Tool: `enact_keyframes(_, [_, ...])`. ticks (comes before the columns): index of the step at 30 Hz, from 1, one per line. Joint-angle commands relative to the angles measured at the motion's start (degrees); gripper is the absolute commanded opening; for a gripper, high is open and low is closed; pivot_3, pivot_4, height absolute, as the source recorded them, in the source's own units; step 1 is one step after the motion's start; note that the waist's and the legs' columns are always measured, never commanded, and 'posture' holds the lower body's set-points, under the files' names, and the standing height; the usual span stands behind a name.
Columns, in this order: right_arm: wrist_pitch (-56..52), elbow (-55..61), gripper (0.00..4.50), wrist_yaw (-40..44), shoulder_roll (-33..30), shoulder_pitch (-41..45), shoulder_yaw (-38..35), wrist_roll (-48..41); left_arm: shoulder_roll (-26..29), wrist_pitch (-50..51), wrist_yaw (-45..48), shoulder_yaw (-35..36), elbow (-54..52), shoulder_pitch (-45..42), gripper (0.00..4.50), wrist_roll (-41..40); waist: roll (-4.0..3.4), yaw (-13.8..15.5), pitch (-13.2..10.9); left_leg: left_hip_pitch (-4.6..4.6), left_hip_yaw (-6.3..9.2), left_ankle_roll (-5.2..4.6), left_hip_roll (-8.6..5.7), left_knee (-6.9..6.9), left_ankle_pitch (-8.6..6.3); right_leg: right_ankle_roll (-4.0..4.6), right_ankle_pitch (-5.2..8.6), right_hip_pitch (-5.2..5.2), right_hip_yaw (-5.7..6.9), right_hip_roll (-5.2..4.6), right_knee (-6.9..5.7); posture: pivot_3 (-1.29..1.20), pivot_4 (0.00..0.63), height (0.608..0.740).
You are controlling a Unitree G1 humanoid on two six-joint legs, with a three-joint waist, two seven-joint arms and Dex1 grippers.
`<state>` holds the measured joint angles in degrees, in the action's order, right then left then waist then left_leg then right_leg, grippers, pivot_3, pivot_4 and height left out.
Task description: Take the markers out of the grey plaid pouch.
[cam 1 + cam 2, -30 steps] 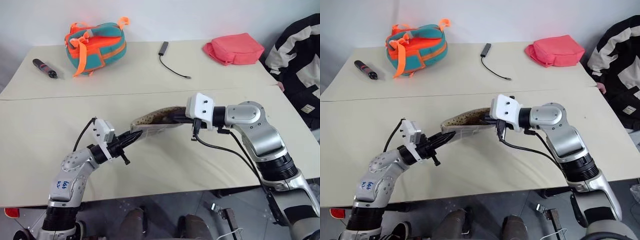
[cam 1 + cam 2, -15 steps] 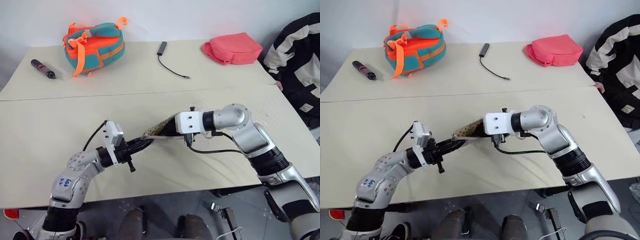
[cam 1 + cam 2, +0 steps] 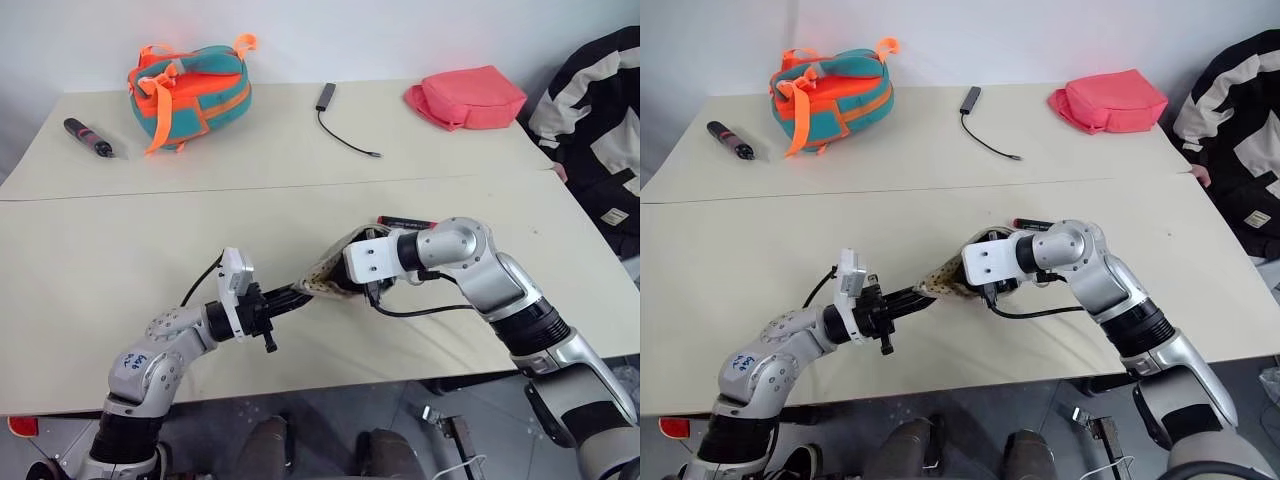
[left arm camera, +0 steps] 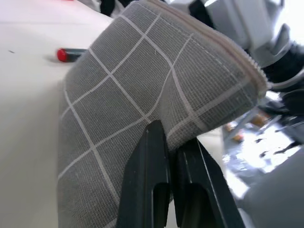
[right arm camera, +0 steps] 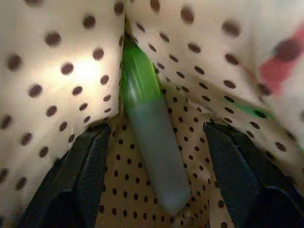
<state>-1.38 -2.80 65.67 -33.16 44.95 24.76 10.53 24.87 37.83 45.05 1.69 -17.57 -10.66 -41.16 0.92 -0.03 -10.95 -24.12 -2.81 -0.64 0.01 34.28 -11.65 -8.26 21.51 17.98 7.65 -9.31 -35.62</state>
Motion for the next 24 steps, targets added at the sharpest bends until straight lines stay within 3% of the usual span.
enact_keyframes(1, [0.0,1.2,3.26,-0.2,0.5,-0.3,0.5,0.7,0.6,0.5,1.7,0.4,-3.8,-0.3,0.00,-2.9,0.00,0.0,0.0,0.00,0.00,0.00,0.00,0.00,0.00,0.00,0.00,0.00,0.00,0.00,0.00,0.00,0.150,0.740])
enact_keyframes(3, [0.0,0.9,3.26,-0.5,0.8,-0.4,0.7,1.3,0.6,0.6,1.6,0.4,-4.0,-0.3,0.00,-3.0,0.00,0.0,0.0,0.00,0.00,0.00,0.00,0.00,0.00,0.00,0.00,0.00,0.00,0.00,0.00,0.00,0.150,0.740])
enact_keyframes(6, [-0.3,0.9,2.67,-0.5,0.8,-0.8,0.6,1.6,0.1,0.0,0.8,0.6,-4.1,-0.1,0.00,-2.6,0.00,0.0,0.0,0.00,0.00,0.00,0.00,0.00,0.00,0.00,0.00,0.00,0.00,0.00,0.00,0.00,0.150,0.740])
enact_keyframes(14, [-2.8,4.0,0.02,1.6,-0.3,-0.5,-2.7,-2.5,0.2,-4.2,-0.5,1.3,-2.5,1.2,0.00,1.5,0.00,0.0,0.0,0.01,0.00,0.00,0.00,0.00,0.00,0.00,0.00,-0.01,0.00,0.00,0.02,0.00,0.150,0.740])
enact_keyframes(24, [-7.0,7.8,0.02,2.8,-2.7,0.8,-7.2,-8.4,0.5,-11.5,-1.2,1.3,2.2,0.8,0.00,7.0,0.00,0.1,0.0,0.00,0.01,0.00,-0.01,0.00,-0.01,0.00,0.00,-0.04,0.02,0.00,0.05,0.00,0.150,0.740])
